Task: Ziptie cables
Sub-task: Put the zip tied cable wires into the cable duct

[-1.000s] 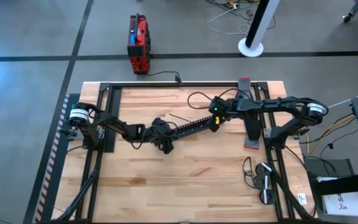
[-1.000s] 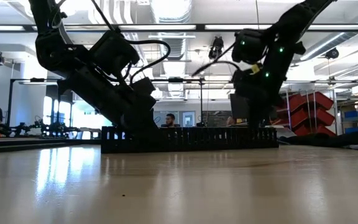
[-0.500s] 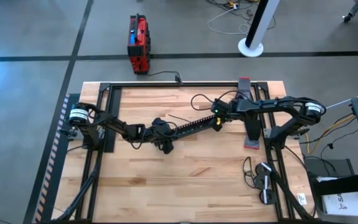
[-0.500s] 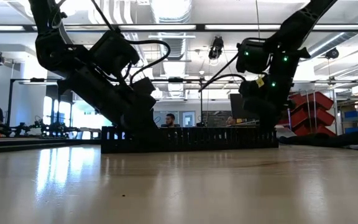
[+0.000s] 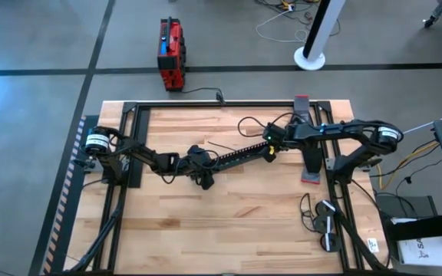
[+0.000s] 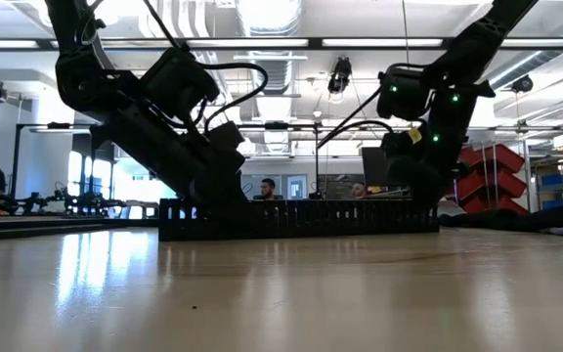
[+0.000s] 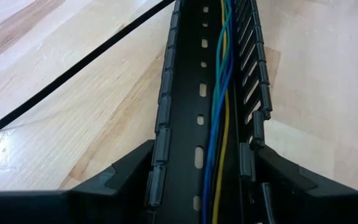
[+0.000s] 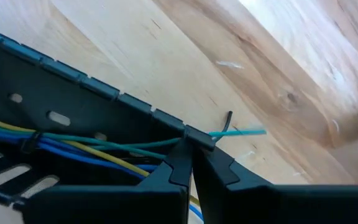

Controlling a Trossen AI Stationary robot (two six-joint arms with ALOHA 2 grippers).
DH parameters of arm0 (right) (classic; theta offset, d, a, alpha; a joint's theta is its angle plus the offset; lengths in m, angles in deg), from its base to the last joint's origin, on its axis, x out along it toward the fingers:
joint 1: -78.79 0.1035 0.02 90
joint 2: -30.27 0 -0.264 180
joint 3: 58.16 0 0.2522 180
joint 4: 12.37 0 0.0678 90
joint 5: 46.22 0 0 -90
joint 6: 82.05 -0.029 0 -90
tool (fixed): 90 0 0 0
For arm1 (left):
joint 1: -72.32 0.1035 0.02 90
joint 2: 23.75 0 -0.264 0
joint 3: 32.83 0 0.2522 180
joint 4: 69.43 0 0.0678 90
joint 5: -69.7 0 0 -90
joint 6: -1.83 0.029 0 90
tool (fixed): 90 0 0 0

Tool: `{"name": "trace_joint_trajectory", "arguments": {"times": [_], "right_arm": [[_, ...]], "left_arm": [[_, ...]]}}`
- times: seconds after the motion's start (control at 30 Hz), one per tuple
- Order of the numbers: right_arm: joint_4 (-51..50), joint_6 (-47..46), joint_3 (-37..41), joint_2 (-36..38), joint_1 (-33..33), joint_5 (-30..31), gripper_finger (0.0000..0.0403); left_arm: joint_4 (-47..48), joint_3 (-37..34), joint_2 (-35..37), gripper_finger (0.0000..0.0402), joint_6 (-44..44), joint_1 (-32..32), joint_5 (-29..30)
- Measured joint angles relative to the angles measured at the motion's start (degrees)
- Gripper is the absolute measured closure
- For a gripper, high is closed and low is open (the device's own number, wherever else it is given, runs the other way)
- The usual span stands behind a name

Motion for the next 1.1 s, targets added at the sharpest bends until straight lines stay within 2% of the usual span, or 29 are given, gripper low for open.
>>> {"name": "trace_joint_trajectory", "arguments": {"times": [0.3, 0.47, 0.67, 0.87, 1.1], "right_arm": [[-3.84, 0.82, 0.08, 7.17, 0.02, 0.38, 0.0403], [-3.8, 1.1, 0.08, 8.62, 0.01, 0.49, 0.0403], [-2.31, 1.28, 0.06, 7.53, -0.52, 1.95, 0.0403], [-2.11, 0.82, 0.08, 4.14, -1.75, 1.94, 0.0403], [-3.29, 0.8, 0.1, 1.46, -1.86, -1.04, 0.0403]], "left_arm": [[-0.02, 0.0, 0.0, 0.0193, -0.22, -0.02, 0.02], [-0.24, 0.0, 0.0, 0.0189, -0.22, 0.0, 0.0], [-0.44, -0.02, -0.05, 0.0177, -0.2, 0.0, -0.12], [-0.46, -0.02, -0.07, 0.0183, -0.2, 0.0, -0.15], [-0.33, -0.02, -0.04, 0.0175, -0.2, 0.0, -0.2]]}}
